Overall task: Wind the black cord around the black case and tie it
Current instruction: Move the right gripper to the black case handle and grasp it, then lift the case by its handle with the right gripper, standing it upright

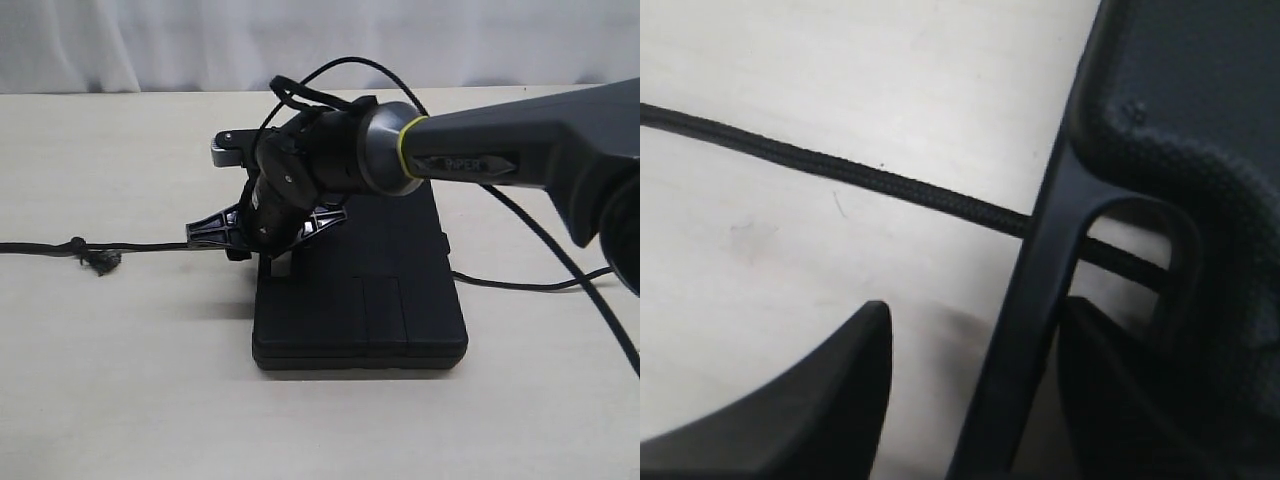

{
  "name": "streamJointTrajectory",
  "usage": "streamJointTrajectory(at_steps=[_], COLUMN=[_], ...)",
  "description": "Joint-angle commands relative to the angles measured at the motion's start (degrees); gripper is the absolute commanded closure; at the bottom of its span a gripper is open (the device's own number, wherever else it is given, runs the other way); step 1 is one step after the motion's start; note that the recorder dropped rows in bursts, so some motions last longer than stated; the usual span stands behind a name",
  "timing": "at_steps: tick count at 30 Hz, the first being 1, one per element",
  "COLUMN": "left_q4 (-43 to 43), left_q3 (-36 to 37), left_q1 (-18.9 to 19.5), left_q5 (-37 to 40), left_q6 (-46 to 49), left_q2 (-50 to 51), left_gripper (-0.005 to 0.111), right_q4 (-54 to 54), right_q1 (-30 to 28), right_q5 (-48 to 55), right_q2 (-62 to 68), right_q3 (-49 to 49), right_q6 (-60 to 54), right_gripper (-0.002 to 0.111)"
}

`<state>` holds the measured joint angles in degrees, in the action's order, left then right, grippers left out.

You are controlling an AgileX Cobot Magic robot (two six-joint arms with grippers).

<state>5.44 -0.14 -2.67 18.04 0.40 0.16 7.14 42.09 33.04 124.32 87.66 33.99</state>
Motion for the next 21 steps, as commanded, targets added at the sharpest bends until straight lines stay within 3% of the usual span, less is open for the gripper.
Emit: streamJointTrajectory(at_steps=[1,4,10,21], left_q4=[-0.1,-0.1,-0.1,-0.1], left_q3=[0.1,0.1,0.1,0.1], left_q1=[0.0,0.0,0.0,0.0], left_q5=[-0.3,-0.3,-0.3,-0.3], left_q6=[-0.1,-0.1,-0.1,-0.1], left_q2=[-0.2,-0.2,-0.2,-0.2], left_gripper=[0.107,0.107,0.107,0.107], right_q4=[0.8,1.3,1.4,1.4], right_q1=[-0.1,-0.1,-0.1,-0.1], right_q5=[-0.3,-0.3,-0.1,4.5], right_q2=[1.0,0.9,0.9,-3.1], right_q3=[0.2,0.2,0.2,0.2], right_q6=[0.4,0.4,0.1,-0.6], right_gripper=[0.060,0.065,0.104,0.104])
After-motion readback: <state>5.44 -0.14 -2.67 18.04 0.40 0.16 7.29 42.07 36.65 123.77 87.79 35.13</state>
